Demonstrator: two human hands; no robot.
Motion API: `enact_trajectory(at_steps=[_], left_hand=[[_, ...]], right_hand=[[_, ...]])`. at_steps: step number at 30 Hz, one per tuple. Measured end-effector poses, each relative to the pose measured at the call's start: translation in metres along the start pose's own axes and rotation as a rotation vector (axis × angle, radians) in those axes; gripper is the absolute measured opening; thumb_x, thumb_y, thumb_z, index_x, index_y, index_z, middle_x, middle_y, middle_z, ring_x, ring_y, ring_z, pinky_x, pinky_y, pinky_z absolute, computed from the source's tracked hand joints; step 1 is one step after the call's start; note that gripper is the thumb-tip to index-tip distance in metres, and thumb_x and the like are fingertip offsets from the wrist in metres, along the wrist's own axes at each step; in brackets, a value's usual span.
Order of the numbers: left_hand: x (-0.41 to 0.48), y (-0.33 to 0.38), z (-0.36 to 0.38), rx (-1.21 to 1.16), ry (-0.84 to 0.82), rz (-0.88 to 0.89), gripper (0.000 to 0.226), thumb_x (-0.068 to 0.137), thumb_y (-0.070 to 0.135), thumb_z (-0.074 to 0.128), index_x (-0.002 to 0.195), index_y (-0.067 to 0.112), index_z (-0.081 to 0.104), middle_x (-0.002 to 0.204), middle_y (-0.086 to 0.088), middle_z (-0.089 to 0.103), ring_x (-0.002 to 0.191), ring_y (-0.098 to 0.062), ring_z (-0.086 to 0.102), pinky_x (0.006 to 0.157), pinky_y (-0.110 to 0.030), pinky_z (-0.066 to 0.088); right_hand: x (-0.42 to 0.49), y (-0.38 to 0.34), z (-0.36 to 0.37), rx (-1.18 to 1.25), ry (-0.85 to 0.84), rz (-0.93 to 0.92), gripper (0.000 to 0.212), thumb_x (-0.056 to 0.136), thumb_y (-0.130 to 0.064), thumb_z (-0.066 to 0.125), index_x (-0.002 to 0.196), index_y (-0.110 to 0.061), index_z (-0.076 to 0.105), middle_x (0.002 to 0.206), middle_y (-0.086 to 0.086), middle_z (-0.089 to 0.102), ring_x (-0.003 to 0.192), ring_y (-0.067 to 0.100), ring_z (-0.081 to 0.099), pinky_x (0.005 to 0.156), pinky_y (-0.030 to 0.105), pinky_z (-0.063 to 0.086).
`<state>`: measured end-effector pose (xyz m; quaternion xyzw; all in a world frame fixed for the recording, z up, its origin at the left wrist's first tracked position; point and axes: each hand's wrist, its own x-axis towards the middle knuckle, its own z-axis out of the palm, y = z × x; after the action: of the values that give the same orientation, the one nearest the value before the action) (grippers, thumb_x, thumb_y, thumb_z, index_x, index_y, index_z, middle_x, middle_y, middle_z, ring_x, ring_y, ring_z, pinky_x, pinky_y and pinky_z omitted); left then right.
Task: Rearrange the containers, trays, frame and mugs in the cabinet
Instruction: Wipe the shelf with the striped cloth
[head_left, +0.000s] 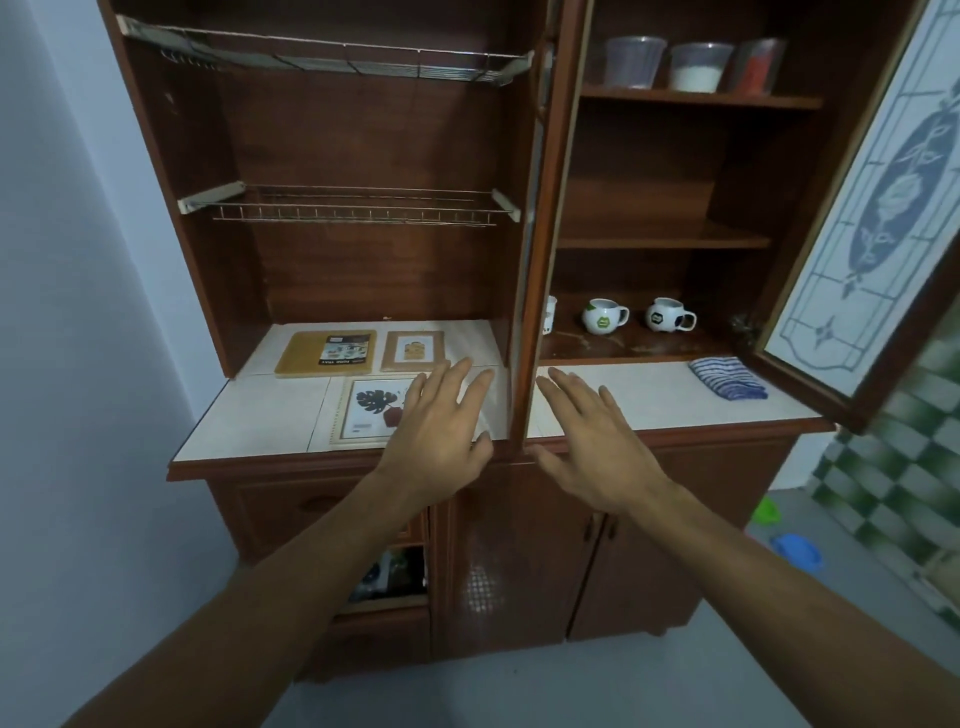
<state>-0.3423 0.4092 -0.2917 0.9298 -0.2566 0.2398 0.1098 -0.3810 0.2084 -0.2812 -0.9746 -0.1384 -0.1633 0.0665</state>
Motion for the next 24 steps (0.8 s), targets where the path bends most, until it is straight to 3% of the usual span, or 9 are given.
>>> enact_trajectory(at_steps=[3,15,24], left_hand=[[0.007,0.025,0.004,-0.003,-0.009,-0.002,0.068,0.092,0.034,0.051,0.152,0.018,0.021,0.159,-0.008,0.017,0.147,-0.027,0.009,0.118,-0.044,0.007],[0.060,0.142,0.052,-0.056,0.081,0.002,0.064,0.081,0.033,0.054,0.142,0.014,0.044,0.148,-0.013,0.041,0.138,-0.032,0.034,0.113,-0.050,0.024],[0.093,0.174,0.072,0.054,0.049,-0.016,0.067,0.081,0.041,0.048,0.143,0.020,0.042,0.152,-0.009,0.036,0.141,-0.030,0.030,0.114,-0.054,0.025]], right_hand=[[-0.012,0.022,-0.007,0.011,0.009,0.013,0.076,0.096,-0.044,0.050,0.156,-0.017,0.011,0.164,0.003,0.007,0.151,0.020,0.004,0.121,0.034,0.003],[-0.046,0.148,-0.038,0.023,0.022,0.018,0.074,0.096,-0.044,0.052,0.155,-0.019,0.015,0.164,0.002,0.011,0.150,0.018,0.009,0.120,0.031,0.008],[-0.047,0.194,-0.045,0.066,0.034,0.058,0.072,0.095,-0.042,0.054,0.155,-0.022,0.018,0.163,0.001,0.015,0.149,0.019,0.013,0.119,0.034,0.017]])
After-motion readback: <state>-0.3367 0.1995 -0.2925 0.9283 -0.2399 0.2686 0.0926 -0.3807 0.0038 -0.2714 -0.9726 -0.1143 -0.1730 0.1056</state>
